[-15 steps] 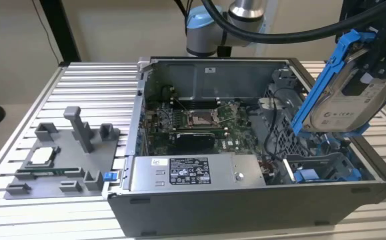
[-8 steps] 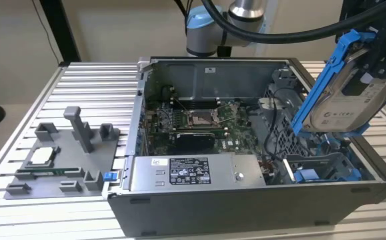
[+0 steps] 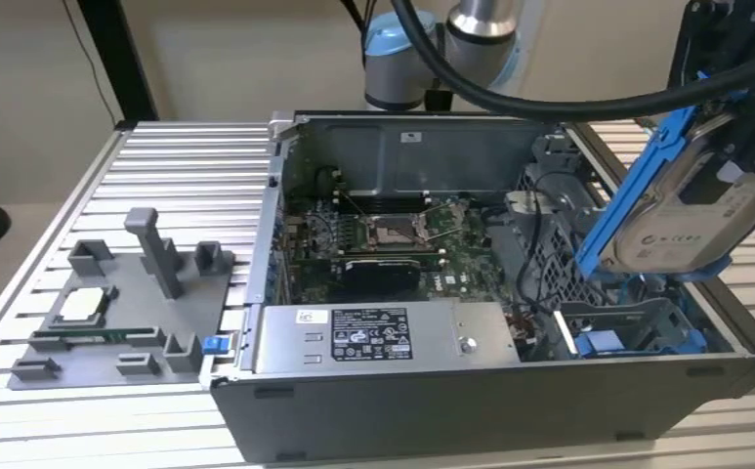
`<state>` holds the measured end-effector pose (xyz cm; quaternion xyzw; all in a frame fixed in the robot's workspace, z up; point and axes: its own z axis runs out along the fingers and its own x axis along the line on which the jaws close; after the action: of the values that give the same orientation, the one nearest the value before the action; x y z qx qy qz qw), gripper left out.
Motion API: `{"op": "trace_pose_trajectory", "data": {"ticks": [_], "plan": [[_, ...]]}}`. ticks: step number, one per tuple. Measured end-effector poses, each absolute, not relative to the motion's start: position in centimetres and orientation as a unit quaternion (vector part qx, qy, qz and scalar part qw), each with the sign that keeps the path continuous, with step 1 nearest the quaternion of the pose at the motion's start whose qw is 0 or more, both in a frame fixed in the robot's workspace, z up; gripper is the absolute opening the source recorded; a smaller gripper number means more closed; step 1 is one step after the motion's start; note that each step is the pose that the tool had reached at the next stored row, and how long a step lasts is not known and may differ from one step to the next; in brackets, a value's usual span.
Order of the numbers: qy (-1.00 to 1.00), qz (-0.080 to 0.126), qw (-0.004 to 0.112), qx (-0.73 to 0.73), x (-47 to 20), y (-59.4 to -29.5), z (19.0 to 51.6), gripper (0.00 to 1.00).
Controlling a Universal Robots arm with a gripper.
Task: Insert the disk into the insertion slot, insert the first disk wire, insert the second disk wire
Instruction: 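Insert the disk into the insertion slot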
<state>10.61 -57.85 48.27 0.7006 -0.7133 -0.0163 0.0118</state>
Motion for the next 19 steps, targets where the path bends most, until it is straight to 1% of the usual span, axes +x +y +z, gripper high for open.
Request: {"op": "trace_pose_trajectory", "data": {"ticks": [11, 19], "plan": [[-0.713, -0.017, 0.011, 0.701, 10.8, -58.8, 46.3, 0.00], [-0.713, -0.017, 0.011, 0.701, 10.8, -58.8, 46.2, 0.00]]}}
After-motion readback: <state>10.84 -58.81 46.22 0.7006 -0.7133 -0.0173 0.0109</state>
